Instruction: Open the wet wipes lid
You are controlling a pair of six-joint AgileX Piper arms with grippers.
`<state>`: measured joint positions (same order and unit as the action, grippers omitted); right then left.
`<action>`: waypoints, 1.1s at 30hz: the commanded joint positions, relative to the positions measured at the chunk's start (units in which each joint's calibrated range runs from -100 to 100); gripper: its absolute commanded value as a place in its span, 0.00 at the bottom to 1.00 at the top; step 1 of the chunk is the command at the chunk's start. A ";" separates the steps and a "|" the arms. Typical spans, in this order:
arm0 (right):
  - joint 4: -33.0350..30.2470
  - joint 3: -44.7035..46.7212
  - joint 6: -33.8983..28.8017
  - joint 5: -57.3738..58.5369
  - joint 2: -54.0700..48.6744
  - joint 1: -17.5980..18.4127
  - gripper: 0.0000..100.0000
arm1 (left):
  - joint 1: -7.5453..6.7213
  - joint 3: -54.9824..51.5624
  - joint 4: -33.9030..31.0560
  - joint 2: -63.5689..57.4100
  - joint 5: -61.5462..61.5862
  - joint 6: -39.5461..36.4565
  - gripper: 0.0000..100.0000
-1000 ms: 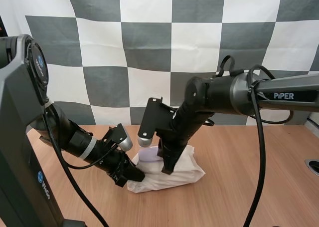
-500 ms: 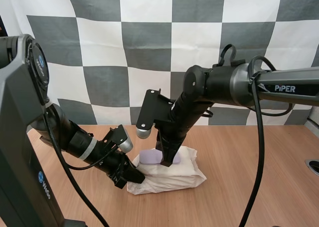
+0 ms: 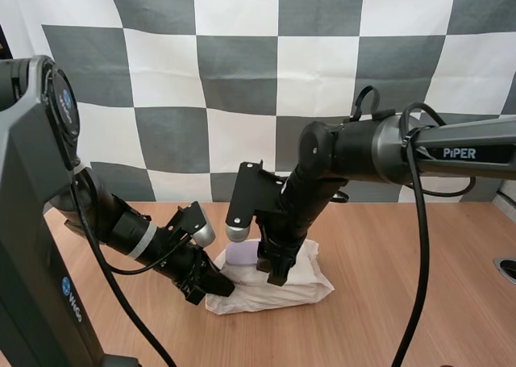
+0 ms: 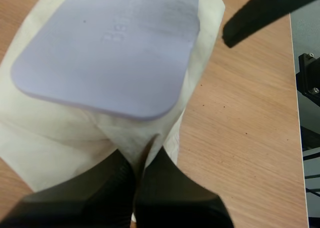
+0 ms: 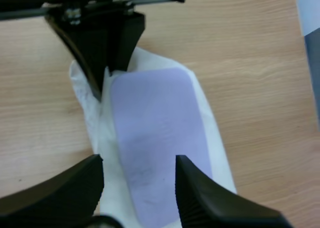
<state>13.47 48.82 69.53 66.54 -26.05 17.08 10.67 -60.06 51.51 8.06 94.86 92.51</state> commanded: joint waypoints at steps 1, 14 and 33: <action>0.78 -0.01 0.15 -1.25 0.05 0.06 0.75 | -0.02 0.05 0.09 0.10 0.10 -0.32 0.00; 1.01 -0.01 0.15 -3.24 3.18 0.06 0.74 | -0.02 0.05 0.09 0.10 1.15 -0.32 0.00; 1.13 -1.90 -0.19 -2.40 3.18 0.06 0.00 | -0.02 0.05 -0.03 0.10 2.22 -0.51 0.00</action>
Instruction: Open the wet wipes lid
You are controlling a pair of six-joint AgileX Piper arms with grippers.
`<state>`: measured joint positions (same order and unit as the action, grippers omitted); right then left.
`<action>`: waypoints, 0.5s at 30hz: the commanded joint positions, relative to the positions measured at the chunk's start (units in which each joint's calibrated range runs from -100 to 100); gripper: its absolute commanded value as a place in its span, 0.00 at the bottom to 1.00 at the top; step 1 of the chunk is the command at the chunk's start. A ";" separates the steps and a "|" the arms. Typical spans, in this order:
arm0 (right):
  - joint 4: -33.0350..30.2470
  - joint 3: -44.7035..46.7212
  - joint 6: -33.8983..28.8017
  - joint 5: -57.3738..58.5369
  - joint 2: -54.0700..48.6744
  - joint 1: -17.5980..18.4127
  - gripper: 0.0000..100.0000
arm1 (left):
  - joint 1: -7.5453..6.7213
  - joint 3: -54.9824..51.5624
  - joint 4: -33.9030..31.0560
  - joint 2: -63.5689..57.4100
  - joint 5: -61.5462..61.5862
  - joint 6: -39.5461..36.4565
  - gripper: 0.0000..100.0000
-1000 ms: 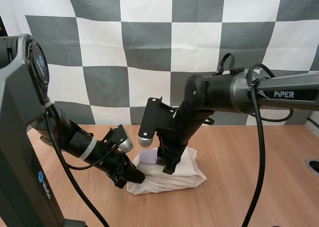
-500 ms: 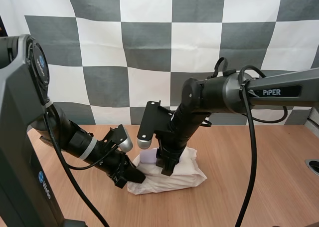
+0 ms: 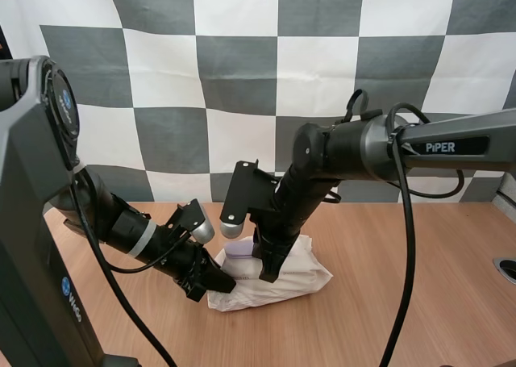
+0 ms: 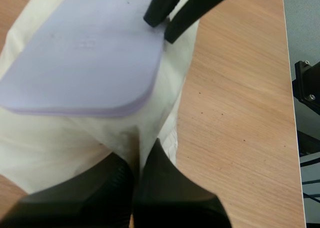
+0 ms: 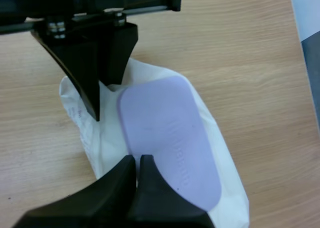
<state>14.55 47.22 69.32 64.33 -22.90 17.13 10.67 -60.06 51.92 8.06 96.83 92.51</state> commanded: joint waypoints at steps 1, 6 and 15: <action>0.06 -0.83 0.02 -0.19 0.02 0.01 0.00 | -0.02 0.05 -0.56 0.10 0.26 -0.51 0.00; 0.06 -1.60 0.02 -3.24 0.02 0.01 0.00 | -0.02 0.05 -1.47 0.10 0.26 -0.51 0.00; -0.23 -1.60 0.33 -12.63 0.39 0.01 0.00 | -0.02 0.05 -1.58 0.10 0.26 -0.51 0.00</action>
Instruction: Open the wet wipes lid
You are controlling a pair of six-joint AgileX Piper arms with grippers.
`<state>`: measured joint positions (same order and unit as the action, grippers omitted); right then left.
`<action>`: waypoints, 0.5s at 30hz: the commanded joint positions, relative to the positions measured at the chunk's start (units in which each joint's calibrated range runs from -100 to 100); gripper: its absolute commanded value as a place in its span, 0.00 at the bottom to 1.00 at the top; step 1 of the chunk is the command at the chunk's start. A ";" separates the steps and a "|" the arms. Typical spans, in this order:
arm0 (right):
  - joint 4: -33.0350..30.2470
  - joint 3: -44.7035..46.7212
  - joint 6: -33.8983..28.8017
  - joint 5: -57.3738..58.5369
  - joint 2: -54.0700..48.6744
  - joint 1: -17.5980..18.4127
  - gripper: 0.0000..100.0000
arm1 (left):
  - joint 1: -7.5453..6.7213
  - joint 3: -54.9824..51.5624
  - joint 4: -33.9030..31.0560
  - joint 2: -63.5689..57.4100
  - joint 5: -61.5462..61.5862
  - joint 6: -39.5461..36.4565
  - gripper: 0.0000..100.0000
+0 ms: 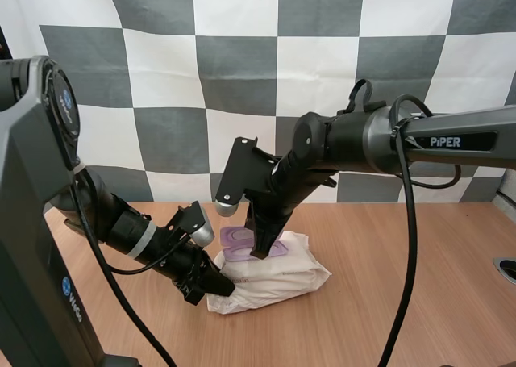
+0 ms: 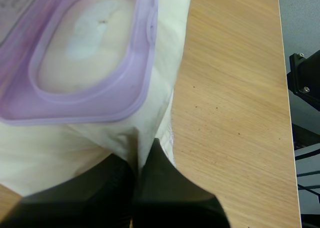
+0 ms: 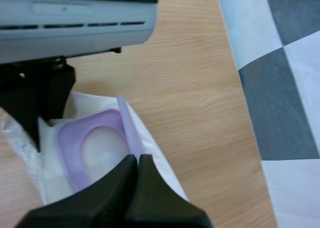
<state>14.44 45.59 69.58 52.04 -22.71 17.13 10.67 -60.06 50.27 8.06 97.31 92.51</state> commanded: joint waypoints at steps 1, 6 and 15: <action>-0.29 0.03 0.08 -1.13 0.58 0.01 0.00 | -0.02 0.05 0.08 0.10 -0.23 -0.51 0.00; -1.26 0.03 0.08 -4.65 3.57 0.01 0.00 | -0.02 0.05 0.08 0.10 1.62 -0.51 0.00; -1.49 0.03 0.08 -9.58 7.61 0.01 0.00 | -0.02 0.05 -0.14 0.10 1.88 -0.51 0.00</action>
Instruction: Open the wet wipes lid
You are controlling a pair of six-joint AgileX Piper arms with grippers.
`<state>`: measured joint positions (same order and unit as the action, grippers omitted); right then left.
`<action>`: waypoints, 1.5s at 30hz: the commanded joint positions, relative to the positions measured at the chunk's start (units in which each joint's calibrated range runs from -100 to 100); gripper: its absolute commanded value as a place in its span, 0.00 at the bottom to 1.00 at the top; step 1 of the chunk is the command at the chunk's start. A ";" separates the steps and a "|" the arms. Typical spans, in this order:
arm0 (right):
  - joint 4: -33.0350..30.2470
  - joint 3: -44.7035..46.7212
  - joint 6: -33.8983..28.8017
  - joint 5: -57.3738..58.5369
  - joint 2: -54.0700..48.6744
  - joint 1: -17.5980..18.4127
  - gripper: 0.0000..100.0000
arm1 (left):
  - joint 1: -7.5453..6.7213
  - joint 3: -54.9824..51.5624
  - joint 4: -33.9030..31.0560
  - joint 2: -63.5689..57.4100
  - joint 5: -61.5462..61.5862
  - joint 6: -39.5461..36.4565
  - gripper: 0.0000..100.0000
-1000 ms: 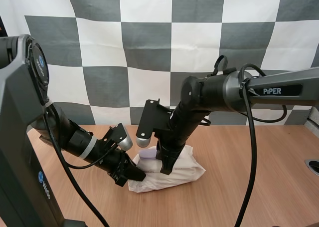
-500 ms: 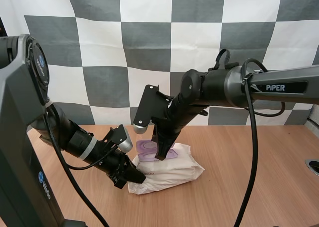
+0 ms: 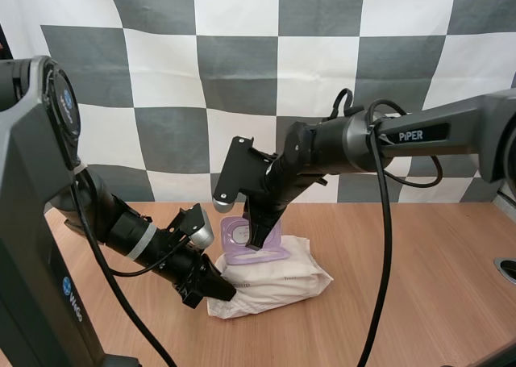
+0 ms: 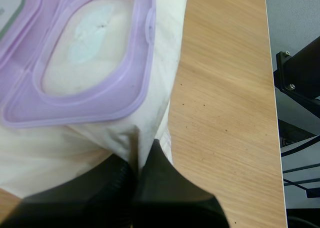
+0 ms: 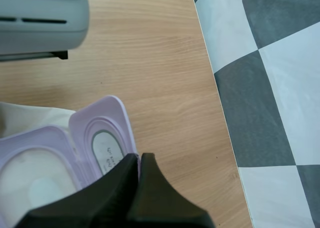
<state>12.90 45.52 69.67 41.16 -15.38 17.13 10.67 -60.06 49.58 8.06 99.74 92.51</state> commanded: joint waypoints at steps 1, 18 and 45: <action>-0.14 0.10 -0.02 0.86 0.39 0.01 0.00 | -0.02 0.05 0.55 0.10 -0.54 -0.51 0.00; 0.10 0.10 -0.02 -3.29 6.20 -0.25 0.00 | -0.02 0.05 1.10 0.10 -0.82 -0.51 0.00; 1.40 0.10 -0.02 1.24 -3.34 -2.92 0.00 | -0.02 0.05 2.02 0.10 -0.63 -0.51 0.00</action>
<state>14.22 45.64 69.66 40.96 -15.68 14.80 10.67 -59.94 51.63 8.14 98.77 92.41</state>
